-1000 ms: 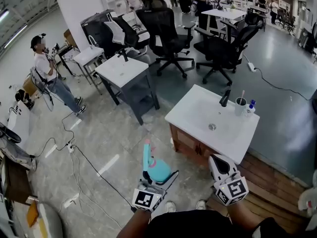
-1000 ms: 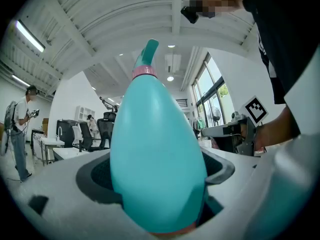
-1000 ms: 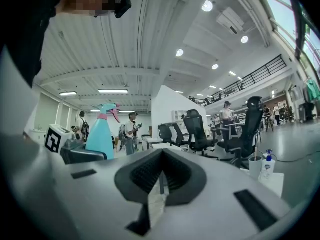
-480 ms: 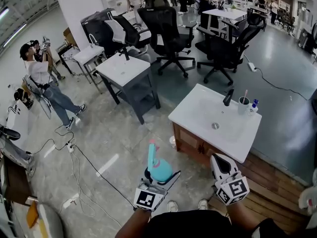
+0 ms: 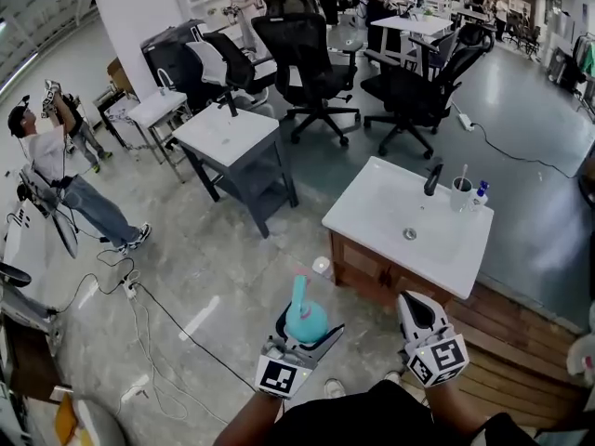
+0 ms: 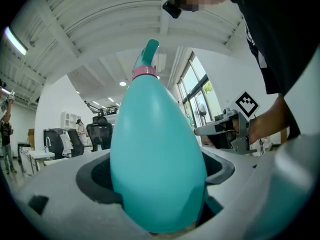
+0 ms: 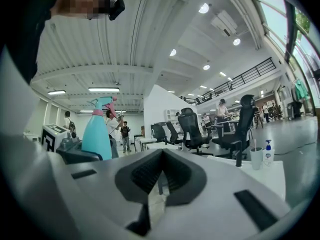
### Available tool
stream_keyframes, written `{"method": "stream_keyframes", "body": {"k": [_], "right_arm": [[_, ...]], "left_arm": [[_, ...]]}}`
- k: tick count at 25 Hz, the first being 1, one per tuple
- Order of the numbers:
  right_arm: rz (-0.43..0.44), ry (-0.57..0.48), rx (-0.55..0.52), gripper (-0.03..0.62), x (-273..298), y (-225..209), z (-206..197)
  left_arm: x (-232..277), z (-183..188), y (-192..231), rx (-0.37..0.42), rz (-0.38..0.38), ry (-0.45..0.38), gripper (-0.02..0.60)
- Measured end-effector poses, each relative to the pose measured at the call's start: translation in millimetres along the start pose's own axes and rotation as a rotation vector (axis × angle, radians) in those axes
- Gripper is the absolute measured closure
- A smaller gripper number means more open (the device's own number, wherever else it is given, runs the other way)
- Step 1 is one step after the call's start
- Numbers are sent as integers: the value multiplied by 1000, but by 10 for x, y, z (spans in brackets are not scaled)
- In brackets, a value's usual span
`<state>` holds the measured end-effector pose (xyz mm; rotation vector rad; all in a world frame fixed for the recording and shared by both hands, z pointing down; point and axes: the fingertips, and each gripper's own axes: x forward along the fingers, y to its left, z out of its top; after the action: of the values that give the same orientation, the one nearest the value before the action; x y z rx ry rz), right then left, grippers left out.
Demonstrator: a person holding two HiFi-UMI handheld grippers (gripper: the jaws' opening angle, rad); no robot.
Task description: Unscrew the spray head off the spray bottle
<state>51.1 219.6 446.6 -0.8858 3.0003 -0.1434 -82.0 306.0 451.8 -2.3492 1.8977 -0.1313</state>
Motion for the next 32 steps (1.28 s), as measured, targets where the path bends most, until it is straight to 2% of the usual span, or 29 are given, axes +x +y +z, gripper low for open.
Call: {"method": "stream_keyframes", "body": {"k": [5, 9, 14, 28, 32], "right_arm": [[-39, 12, 8, 588, -22, 52, -50], [-75, 20, 3, 588, -20, -67, -55], [-96, 20, 14, 588, 114, -307, -102], [-98, 0, 19, 588, 698, -1205, 107], [-93, -9, 11, 588, 784, -1449, 166]], "left_arm": [[36, 19, 5, -24, -51, -16, 129], [185, -9, 28, -42, -81, -14, 129], [464, -18, 126, -43, -89, -22, 129], [1573, -6, 404, -44, -113, -28, 129], [1833, -104, 422, -14, -122, -38, 129]]}}
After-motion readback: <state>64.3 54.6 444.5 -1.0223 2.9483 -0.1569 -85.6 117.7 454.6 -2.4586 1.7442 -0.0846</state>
